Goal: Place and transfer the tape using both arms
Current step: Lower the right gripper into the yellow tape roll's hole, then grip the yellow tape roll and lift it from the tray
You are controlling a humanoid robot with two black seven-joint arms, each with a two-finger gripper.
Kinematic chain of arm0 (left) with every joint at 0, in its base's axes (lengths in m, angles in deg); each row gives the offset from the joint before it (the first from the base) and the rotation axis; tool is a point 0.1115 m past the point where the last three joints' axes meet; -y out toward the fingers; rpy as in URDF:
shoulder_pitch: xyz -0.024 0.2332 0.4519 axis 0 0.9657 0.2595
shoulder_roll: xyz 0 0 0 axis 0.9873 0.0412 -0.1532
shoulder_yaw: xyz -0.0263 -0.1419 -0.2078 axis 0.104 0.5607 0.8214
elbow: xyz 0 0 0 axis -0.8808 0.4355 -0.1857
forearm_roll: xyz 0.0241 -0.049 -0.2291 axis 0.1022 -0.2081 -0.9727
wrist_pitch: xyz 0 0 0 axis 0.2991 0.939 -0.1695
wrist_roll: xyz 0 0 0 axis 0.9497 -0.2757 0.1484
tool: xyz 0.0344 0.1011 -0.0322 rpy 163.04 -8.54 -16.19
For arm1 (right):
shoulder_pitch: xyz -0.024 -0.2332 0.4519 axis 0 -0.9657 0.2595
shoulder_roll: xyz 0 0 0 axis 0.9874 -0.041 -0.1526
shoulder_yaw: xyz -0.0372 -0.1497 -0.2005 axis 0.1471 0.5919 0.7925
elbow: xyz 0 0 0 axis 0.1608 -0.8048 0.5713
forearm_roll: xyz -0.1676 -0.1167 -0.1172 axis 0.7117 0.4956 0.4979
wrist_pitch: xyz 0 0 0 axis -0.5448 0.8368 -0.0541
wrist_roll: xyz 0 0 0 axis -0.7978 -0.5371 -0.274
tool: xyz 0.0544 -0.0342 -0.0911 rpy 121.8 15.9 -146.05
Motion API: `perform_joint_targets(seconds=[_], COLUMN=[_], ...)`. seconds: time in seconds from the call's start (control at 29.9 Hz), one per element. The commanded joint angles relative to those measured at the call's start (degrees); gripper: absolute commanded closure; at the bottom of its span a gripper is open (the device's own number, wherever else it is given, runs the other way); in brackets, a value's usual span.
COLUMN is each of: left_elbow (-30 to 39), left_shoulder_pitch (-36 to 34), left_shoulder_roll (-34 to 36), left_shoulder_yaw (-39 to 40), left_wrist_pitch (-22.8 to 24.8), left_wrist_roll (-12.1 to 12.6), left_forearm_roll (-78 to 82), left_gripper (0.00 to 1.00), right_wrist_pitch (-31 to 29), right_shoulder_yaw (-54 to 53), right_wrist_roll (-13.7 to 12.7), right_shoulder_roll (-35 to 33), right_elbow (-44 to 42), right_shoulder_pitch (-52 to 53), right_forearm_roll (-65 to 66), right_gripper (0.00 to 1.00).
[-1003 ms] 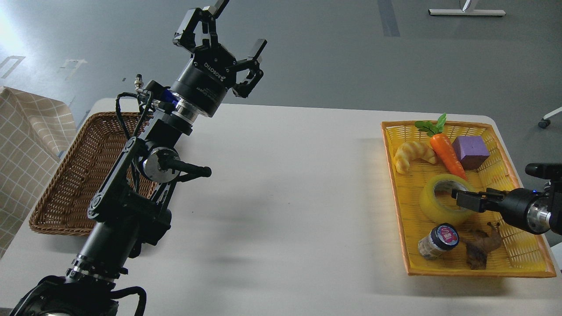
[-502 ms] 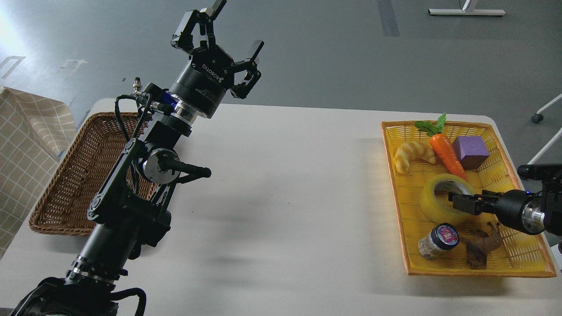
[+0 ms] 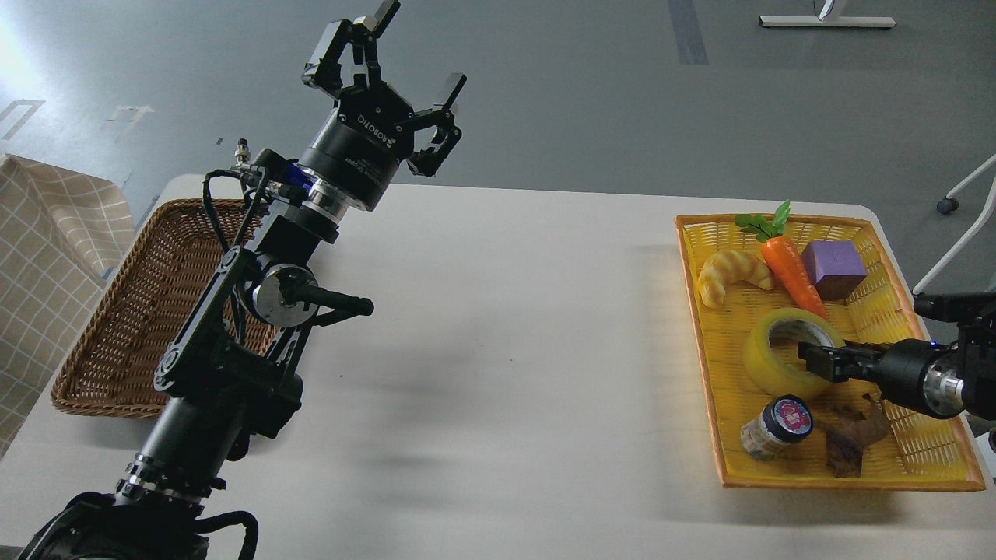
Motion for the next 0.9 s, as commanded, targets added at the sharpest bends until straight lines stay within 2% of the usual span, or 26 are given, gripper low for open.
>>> perform_joint_targets(seconds=[0.0, 0.07, 0.13, 0.2, 0.74, 0.87], left_elbow=[-0.2, -0.2, -0.2, -0.2, -0.2, -0.2], left_shoulder_pitch=[0.0, 0.0, -0.1, 0.0, 0.0, 0.0], left_shoulder_roll=[0.1, 0.1, 0.1, 0.1, 0.7, 0.6], left_shoulder_yaw=[0.0, 0.0, 0.0, 0.0, 0.0, -0.1], left_wrist_pitch=[0.0, 0.0, -0.1, -0.2, -0.9, -1.3], left_wrist_roll=[0.0, 0.0, 0.0, 0.0, 0.1, 0.1], left_forearm_roll=[0.0, 0.0, 0.0, 0.0, 0.1, 0.1], left_gripper=[0.02, 0.02, 0.02, 0.02, 0.02, 0.02], right_wrist_pitch=[0.0, 0.0, 0.0, 0.0, -1.0, -1.0], right_shoulder_yaw=[0.0, 0.0, 0.1, 0.1, 0.1, 0.1], right_wrist_roll=[0.2, 0.4, 0.7, 0.7, 0.7, 0.7], right_shoulder_roll=[-0.2, -0.2, -0.3, -0.3, -2.0, -2.6], right_elbow=[0.2, 0.3, 0.4, 0.4, 0.9, 1.3], right_shoulder_pitch=[0.0, -0.1, -0.2, -0.1, -0.6, -0.6], right_forearm_roll=[0.1, 0.4, 0.6, 0.7, 1.6, 1.6], right_gripper=[0.43, 0.46, 0.55, 0.59, 0.62, 0.71])
